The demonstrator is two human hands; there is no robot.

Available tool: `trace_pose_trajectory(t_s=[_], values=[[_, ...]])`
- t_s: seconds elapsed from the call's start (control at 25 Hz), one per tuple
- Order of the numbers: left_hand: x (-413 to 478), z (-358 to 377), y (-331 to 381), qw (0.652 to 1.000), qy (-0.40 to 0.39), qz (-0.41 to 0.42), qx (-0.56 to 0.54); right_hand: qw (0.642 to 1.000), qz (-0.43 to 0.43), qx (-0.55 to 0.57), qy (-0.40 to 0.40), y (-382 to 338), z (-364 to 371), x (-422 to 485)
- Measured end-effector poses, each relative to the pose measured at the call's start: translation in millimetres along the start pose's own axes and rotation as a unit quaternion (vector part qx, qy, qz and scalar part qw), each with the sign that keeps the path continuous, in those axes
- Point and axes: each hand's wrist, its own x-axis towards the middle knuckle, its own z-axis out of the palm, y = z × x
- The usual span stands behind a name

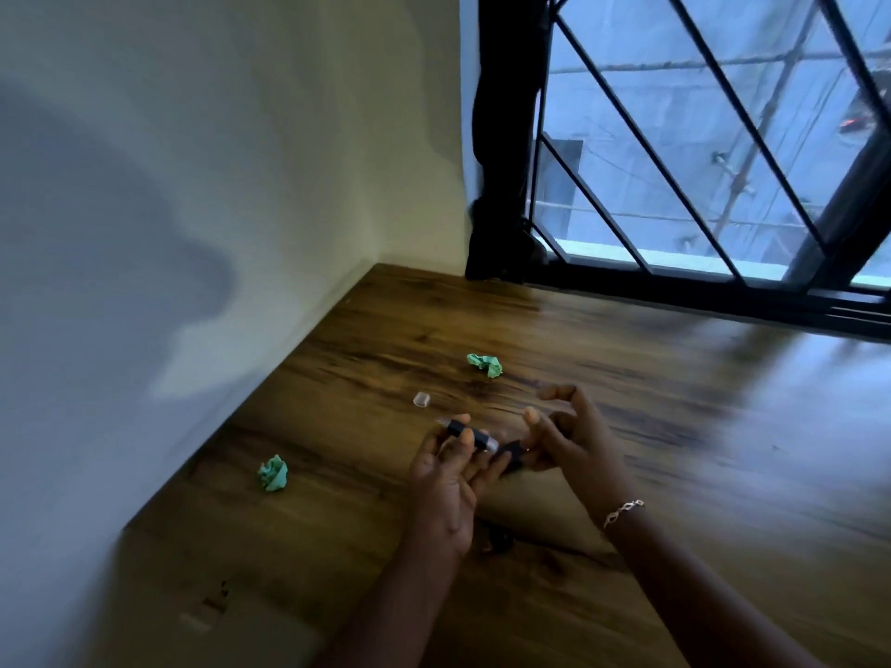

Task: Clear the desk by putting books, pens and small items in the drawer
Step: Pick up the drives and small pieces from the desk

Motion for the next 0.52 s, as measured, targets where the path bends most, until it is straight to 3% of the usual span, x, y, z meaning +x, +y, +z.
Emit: trace_pose_trajectory(t_s=[0.08,0.2,0.4,0.52], values=[[10.3,-13.9,10.5,0.998,0.047,0.017,0.024,0.992,-0.031,-0.121,-0.024,-0.1,8.4,32.8],[22.7,-31.1,17.0,0.978,0.125,0.041,0.16,0.917,-0.116,-0.367,-0.106,2.8,40.9,80.7],[30.3,-46.9,29.9,0.938,0.188,0.085,0.28,0.799,-0.245,-0.474,-0.279,16.3,92.7,119.1],[28.9,-55.4,33.9,0.914,0.2,0.101,0.338,0.779,-0.257,-0.492,-0.291,33.1,95.4,124.7]])
